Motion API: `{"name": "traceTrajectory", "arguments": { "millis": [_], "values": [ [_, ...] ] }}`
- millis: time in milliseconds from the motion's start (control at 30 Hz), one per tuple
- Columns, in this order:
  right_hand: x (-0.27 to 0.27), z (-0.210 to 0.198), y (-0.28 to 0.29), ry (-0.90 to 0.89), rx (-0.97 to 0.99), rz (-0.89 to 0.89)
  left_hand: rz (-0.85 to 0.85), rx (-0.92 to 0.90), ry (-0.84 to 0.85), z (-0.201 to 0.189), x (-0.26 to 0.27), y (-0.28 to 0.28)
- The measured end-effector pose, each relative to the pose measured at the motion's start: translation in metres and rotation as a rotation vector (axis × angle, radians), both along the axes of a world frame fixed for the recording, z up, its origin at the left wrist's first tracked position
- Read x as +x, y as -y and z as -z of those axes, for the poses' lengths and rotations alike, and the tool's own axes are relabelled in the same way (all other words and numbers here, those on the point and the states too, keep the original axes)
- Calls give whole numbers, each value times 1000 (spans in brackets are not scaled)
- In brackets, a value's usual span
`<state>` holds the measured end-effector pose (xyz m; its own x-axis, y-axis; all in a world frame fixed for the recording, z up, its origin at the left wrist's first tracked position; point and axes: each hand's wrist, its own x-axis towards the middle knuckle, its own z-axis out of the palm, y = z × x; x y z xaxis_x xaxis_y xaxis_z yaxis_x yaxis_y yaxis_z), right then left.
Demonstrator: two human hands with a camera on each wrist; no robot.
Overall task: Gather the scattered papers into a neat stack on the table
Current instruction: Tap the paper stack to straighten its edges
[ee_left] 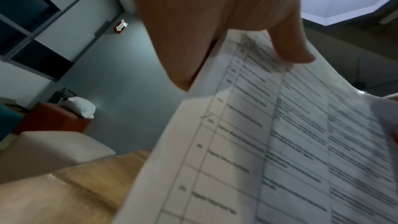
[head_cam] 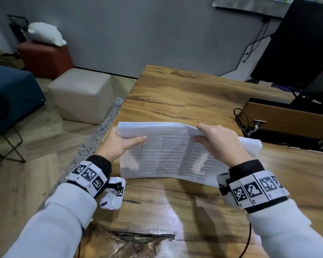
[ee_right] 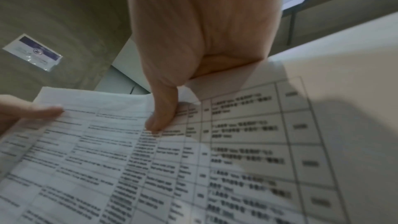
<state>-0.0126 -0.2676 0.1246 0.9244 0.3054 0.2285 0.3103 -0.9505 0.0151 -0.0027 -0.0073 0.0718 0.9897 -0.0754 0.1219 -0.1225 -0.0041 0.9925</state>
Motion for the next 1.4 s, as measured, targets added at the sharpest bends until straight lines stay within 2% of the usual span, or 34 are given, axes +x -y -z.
{"name": "traceTrajectory", "arguments": {
  "millis": [100, 200, 267, 367, 467, 567, 600, 667, 767, 967, 1133, 1200, 1400],
  "values": [
    [-3, -7, 0, -59, -4, -14, -31, -10, 22, 1, 4, 0],
    [-4, -21, 21, -192, 92, 56, -79, -54, 21, 5, 3, 2],
    [-4, -25, 49, -236, 224, 112, -109, -67, 28, 8, 2, 1],
    [-10, -14, 85, -216, 566, 101, -118, -60, 39, 7, 2, 1],
    [-17, 7, 93, -153, 1086, 105, -133, -62, 39, 5, 2, 3],
    [-14, 46, 93, -258, 1452, 95, -136, -65, 19, 6, 1, 2],
    [-13, 58, 91, -303, 1511, 103, -132, -57, 9, 6, 0, 1],
    [-12, 72, 85, -330, 1526, 96, -111, -32, -20, 8, -2, -2],
    [-13, 69, 75, -272, 1498, 81, -112, -24, -52, 8, -4, -3],
    [-16, 55, 75, -145, 1511, 16, -205, -67, 28, 0, -6, -1],
    [-29, 98, 71, -228, 1527, 119, -152, 39, -148, 29, -19, -1],
    [-31, 107, 72, -251, 1560, 143, -159, 44, -164, 37, -25, 2],
    [-22, 92, 69, -141, 1559, 118, -272, -9, -126, 23, -19, 2]
  ]
}}
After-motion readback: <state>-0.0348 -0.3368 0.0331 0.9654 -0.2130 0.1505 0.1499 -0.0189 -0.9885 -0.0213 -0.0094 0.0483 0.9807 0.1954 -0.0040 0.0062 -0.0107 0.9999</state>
